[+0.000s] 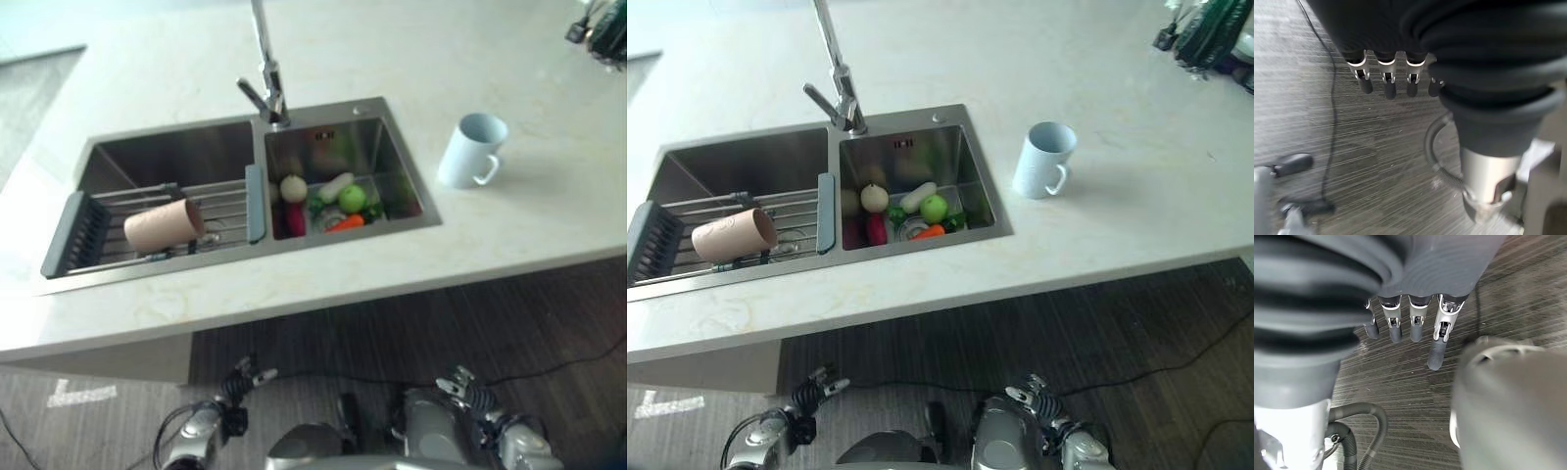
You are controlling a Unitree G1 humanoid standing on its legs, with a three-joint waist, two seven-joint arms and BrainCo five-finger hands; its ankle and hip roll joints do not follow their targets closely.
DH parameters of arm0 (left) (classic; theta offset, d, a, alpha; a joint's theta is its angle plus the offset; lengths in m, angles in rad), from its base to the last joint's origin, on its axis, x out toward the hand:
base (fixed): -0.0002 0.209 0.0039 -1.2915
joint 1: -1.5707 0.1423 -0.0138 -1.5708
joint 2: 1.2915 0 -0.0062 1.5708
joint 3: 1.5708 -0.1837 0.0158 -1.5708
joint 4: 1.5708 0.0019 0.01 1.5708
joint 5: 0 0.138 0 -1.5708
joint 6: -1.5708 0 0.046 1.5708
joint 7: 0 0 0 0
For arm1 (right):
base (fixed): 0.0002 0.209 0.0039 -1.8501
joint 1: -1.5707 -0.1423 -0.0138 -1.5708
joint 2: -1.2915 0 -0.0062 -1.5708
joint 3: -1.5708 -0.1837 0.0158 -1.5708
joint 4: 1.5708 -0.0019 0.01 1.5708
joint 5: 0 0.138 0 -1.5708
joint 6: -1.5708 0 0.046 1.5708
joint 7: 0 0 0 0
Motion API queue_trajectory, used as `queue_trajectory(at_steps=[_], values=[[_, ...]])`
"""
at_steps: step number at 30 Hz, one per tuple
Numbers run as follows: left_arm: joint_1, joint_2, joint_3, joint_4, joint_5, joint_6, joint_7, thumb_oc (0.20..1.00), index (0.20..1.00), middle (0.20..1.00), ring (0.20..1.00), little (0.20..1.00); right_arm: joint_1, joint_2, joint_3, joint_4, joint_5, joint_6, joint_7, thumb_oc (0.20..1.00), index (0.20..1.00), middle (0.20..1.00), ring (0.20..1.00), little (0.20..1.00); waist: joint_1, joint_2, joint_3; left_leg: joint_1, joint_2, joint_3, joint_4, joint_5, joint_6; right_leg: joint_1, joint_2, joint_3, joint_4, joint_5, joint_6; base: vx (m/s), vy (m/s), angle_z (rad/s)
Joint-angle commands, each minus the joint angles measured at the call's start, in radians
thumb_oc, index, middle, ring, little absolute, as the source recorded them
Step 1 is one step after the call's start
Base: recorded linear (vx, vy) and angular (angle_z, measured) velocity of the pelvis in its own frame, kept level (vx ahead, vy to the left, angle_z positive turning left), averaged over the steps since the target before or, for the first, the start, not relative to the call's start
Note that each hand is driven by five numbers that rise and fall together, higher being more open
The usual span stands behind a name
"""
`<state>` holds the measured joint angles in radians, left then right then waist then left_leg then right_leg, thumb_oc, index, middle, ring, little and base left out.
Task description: Place the dishes in the dishwasher.
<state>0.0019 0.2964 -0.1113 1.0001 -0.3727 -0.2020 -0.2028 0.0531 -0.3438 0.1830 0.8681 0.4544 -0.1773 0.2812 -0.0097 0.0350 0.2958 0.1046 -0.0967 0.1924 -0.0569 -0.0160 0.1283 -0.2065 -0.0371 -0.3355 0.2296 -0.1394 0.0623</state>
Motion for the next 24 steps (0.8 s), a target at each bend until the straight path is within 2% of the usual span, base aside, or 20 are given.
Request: queue_trajectory(at_steps=[1,3,8,17,19,20,21,23,24], values=[[0.019,0.011,0.022,-0.033,-0.022,-0.024,-0.003,1.0,1.0,1.0,1.0,1.0,-0.057,-0.007,-0.022,0.008,0.022,-0.015,0.017,1.0,1.0,1.0,1.0,1.0,0.029,-0.016,-0.016,-0.005,0.094,-0.061,-0.004,-0.053,-0.094,0.201,-0.104,0.047,-0.114,0.1,0.093,0.12,-0.018,0.37],[0.021,0.004,0.023,-0.022,-0.018,-0.02,-0.019,1.0,1.0,1.0,1.0,1.0,-0.062,-0.003,-0.025,0.035,0.027,-0.027,0.015,1.0,1.0,1.0,1.0,1.0,0.034,-0.018,-0.034,-0.011,0.096,-0.046,-0.016,-0.035,-0.095,0.219,-0.107,0.031,-0.154,0.119,0.087,0.07,-0.023,0.56],[0.03,0.0,0.004,0.002,0.013,-0.016,-0.019,1.0,1.0,1.0,1.0,1.0,-0.053,0.001,-0.023,0.026,0.032,-0.033,-0.003,1.0,1.0,1.0,1.0,1.0,0.021,-0.025,-0.059,0.001,0.097,-0.056,-0.021,-0.043,-0.1,0.27,-0.079,0.056,-0.178,0.082,0.069,0.12,-0.083,-0.12],[0.042,-0.005,-0.011,0.011,0.023,-0.016,-0.005,1.0,1.0,1.0,1.0,1.0,-0.037,-0.007,-0.019,0.014,0.035,-0.016,-0.016,1.0,1.0,1.0,1.0,1.0,0.009,-0.027,-0.064,0.013,0.106,-0.062,-0.023,-0.047,-0.115,0.314,-0.056,0.062,-0.214,0.06,0.049,0.04,-0.068,-0.04],[0.03,-0.003,-0.017,0.03,0.043,-0.016,-0.001,1.0,1.0,1.0,1.0,1.0,-0.03,-0.007,-0.026,0.028,0.033,-0.02,-0.014,1.0,1.0,1.0,1.0,1.0,-0.005,-0.032,-0.065,0.007,0.105,-0.048,0.02,-0.069,-0.114,0.315,-0.055,0.069,-0.205,0.049,0.04,0.0,-0.031,-0.01],[0.024,-0.002,-0.021,0.034,0.046,-0.016,-0.007,1.0,1.0,1.0,1.0,1.0,-0.027,-0.012,-0.028,0.031,0.027,-0.029,-0.023,1.0,1.0,1.0,1.0,1.0,-0.013,-0.039,-0.058,-0.016,0.098,-0.035,0.123,-0.11,-0.108,0.308,-0.066,0.078,-0.192,0.048,0.032,-0.11,0.154,0.08],[0.016,0.0,-0.03,0.017,0.032,-0.005,-0.013,1.0,1.0,1.0,1.0,1.0,-0.039,-0.04,-0.02,0.018,0.046,-0.034,-0.048,1.0,1.0,1.0,1.0,1.0,0.0,-0.05,-0.025,-0.096,0.099,-0.092,0.279,-0.14,-0.112,0.299,-0.077,0.108,-0.158,0.047,0.013,-0.14,0.275,0.08],[0.006,0.003,-0.039,0.018,0.009,0.0,-0.024,1.0,1.0,1.0,1.0,1.0,-0.055,-0.062,-0.03,0.026,0.075,-0.045,-0.05,1.0,1.0,1.0,1.0,1.0,-0.008,-0.043,-0.009,-0.109,0.156,-0.081,0.245,-0.097,-0.135,0.281,-0.08,0.109,-0.12,0.03,0.007,-0.11,0.391,-0.01],[0.001,0.003,-0.043,0.024,0.005,-0.002,-0.031,1.0,1.0,1.0,1.0,1.0,-0.055,-0.071,-0.039,0.024,0.089,-0.048,-0.052,1.0,1.0,1.0,1.0,1.0,-0.014,-0.037,-0.002,-0.126,0.196,-0.083,0.232,-0.046,-0.159,0.281,-0.082,0.112,-0.109,0.021,0.007,-0.06,0.536,-0.04]])
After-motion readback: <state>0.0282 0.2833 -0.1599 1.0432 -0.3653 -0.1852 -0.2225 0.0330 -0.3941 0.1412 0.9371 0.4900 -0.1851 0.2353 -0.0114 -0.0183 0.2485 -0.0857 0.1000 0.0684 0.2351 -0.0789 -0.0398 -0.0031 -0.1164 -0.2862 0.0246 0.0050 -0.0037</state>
